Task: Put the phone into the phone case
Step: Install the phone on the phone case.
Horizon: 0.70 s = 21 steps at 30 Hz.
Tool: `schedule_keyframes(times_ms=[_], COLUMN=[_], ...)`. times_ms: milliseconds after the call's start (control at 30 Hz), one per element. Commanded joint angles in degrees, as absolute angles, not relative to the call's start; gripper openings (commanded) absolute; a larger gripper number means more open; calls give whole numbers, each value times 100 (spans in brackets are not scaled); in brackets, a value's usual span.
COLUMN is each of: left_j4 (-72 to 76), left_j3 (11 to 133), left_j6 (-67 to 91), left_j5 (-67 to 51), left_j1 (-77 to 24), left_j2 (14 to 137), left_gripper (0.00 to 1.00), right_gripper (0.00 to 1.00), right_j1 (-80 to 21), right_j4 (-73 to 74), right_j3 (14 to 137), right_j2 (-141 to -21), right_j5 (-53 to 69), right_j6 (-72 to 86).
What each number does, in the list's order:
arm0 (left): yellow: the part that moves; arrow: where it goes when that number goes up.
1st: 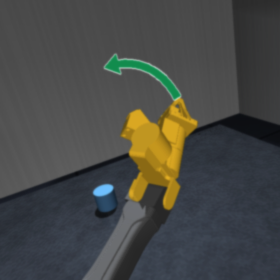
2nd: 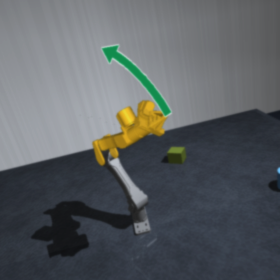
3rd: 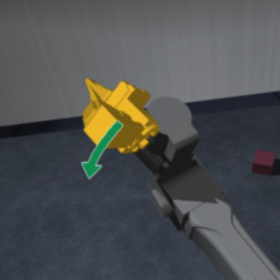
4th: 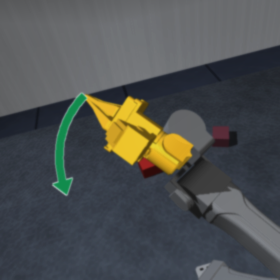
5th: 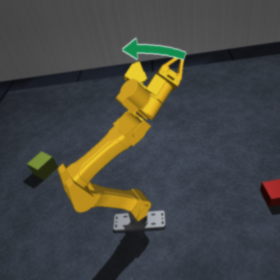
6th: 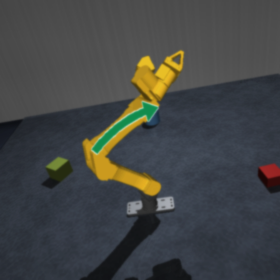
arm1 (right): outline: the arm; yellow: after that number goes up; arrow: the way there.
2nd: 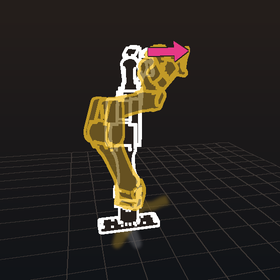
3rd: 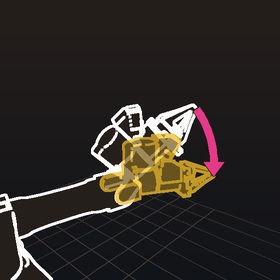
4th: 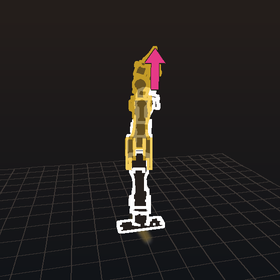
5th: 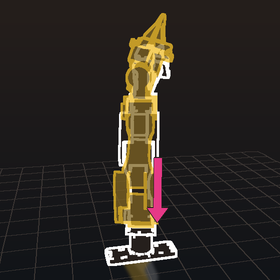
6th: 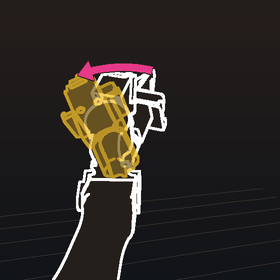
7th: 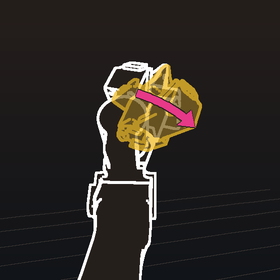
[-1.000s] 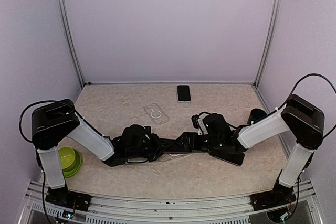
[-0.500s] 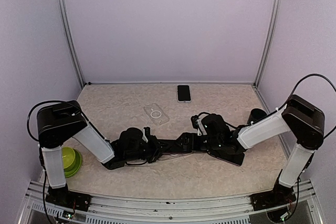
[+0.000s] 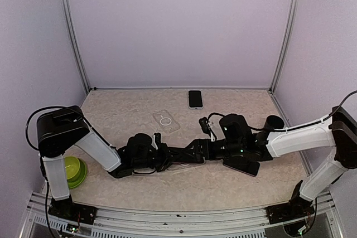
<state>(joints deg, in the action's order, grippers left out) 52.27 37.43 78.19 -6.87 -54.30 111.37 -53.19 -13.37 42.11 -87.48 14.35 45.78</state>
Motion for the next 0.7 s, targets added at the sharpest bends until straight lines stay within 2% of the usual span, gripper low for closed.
schedule_keyframes(times_ms=[0,667], left_j4=[4331,4287], left_j3=[3814,3731], left_j6=[7418,6948], left_j5=[-657,-565], left_j1=[-5396,-5407], left_j2=[11126,10579], left_gripper=[0,0], right_gripper=[100,100], right_j1=[-5311,-5284], right_j4=[-1029,-697], right_j3=[4258,4102], right_j2=[-8483,-8105], right_j5=[1378,1215], right_j6=[4395,4439])
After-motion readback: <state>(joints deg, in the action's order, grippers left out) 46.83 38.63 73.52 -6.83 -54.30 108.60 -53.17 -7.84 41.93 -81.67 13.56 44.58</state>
